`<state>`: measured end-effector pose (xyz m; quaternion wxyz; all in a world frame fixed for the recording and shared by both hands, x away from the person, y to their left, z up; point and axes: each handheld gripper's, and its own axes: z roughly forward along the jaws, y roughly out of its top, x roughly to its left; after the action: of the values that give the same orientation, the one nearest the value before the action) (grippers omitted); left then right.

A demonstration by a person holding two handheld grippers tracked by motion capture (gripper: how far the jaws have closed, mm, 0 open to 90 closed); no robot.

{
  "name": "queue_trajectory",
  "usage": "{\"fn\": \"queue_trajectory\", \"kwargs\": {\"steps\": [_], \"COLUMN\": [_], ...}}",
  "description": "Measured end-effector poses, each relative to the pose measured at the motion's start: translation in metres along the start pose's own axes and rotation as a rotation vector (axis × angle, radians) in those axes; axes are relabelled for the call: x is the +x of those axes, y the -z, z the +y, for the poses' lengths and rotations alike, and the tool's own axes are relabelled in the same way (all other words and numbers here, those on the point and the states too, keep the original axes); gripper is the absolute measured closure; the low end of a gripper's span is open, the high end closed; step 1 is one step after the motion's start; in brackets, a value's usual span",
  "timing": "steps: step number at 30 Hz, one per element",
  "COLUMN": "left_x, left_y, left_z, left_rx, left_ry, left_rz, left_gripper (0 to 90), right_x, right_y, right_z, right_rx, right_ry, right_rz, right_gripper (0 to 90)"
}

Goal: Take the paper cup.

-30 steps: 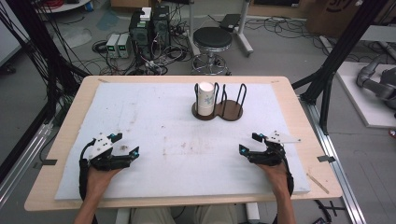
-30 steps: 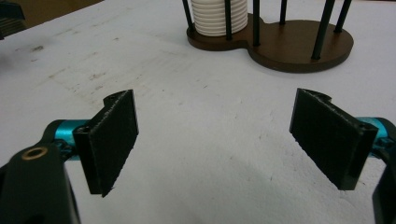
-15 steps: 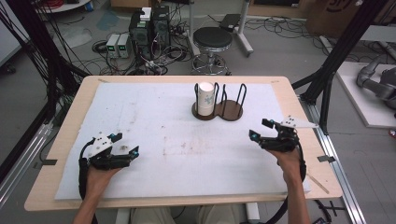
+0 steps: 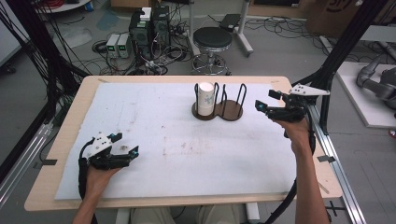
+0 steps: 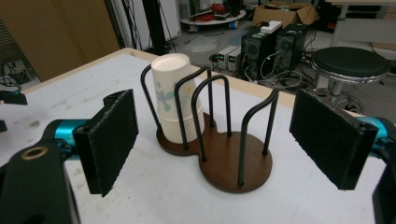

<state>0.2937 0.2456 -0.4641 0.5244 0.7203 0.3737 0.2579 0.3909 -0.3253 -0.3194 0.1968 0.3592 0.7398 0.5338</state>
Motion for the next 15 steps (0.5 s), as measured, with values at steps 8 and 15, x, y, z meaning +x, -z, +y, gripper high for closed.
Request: {"fn": "queue_trajectory", "kwargs": {"steps": [8, 15], "left_x": [0.001, 0.001], "left_y": [0.0, 0.0], "left_z": [0.0, 0.0], "left_rx": [-0.002, -0.001], "left_ry": [0.009, 0.011], "left_rz": [-0.002, -0.002], "left_gripper": [14.6, 14.6], "right_x": [-0.018, -0.024], "right_y": [-0.022, -0.055], "right_z": [0.033, 0.064], "right_rx": [0.056, 0.139], "right_ry": [0.028, 0.09], "right_rz": [0.006, 0.054], "right_gripper": [15.7, 15.7]}}
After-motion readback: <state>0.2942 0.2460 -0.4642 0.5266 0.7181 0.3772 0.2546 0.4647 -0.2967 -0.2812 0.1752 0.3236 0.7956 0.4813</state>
